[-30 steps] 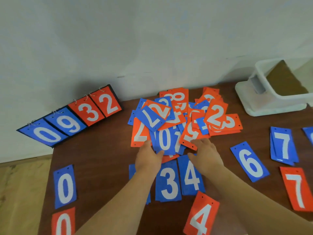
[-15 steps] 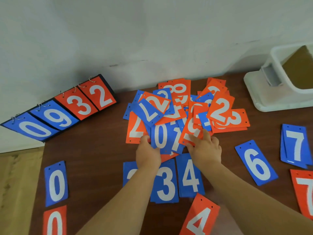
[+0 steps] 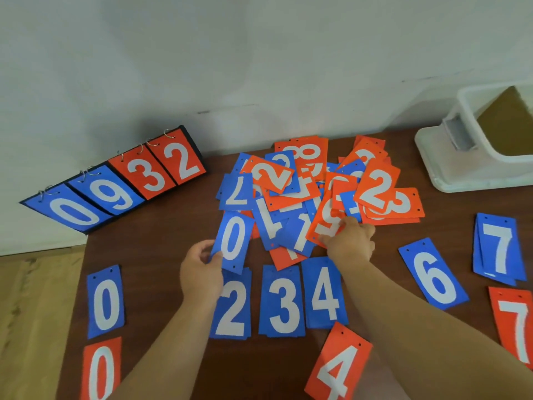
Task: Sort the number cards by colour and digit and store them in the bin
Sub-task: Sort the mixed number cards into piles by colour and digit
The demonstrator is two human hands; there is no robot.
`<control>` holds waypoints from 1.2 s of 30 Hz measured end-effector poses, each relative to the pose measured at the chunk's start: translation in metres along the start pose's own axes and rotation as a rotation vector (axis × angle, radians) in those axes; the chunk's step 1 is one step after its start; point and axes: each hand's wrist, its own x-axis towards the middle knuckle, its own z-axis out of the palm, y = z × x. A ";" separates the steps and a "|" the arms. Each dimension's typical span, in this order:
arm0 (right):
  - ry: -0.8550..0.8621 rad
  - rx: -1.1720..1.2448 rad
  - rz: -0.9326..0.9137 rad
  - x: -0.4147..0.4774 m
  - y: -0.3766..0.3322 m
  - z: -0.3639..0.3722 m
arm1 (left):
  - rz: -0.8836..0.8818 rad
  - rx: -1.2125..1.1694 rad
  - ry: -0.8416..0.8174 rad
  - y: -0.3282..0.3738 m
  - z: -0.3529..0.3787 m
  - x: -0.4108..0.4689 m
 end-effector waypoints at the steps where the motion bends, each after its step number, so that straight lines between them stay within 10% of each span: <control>1: -0.002 0.031 0.000 0.002 0.003 0.000 | -0.006 -0.024 -0.007 -0.002 -0.005 0.000; 18: 0.143 -0.108 -0.087 -0.014 0.049 -0.003 | -0.056 -0.147 -0.064 -0.012 -0.045 -0.010; 36: 0.164 0.507 0.029 -0.022 0.044 -0.019 | -0.038 -0.128 -0.169 0.016 -0.020 -0.039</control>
